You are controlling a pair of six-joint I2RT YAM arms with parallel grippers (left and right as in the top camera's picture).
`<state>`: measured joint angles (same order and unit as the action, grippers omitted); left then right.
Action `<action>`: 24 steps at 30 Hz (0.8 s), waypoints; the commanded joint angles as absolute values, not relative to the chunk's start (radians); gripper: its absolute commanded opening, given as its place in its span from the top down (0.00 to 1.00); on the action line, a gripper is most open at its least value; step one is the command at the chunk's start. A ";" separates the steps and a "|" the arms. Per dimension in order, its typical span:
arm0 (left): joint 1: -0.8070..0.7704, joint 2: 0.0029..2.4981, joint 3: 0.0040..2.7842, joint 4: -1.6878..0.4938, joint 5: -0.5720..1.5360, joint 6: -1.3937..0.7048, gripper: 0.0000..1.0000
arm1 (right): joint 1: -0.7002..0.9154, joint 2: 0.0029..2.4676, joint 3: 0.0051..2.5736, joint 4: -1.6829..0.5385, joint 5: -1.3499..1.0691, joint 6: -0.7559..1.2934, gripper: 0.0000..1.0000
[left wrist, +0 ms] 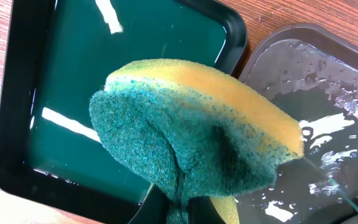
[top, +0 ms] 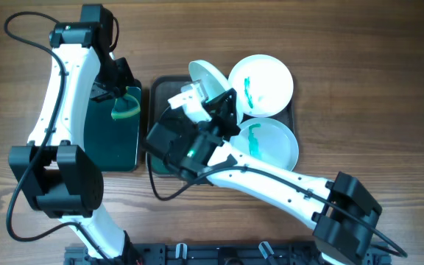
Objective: Clean dirty plates on tray and stack at the side
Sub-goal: 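Lift the cleaned plate with the right gripper and move it right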
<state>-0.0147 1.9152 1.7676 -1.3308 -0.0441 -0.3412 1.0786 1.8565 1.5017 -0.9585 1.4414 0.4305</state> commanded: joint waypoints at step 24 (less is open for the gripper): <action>-0.076 1.898 1.785 -1.316 0.010 -0.322 0.96 | -0.080 1.583 1.502 -1.042 -0.323 0.280 0.96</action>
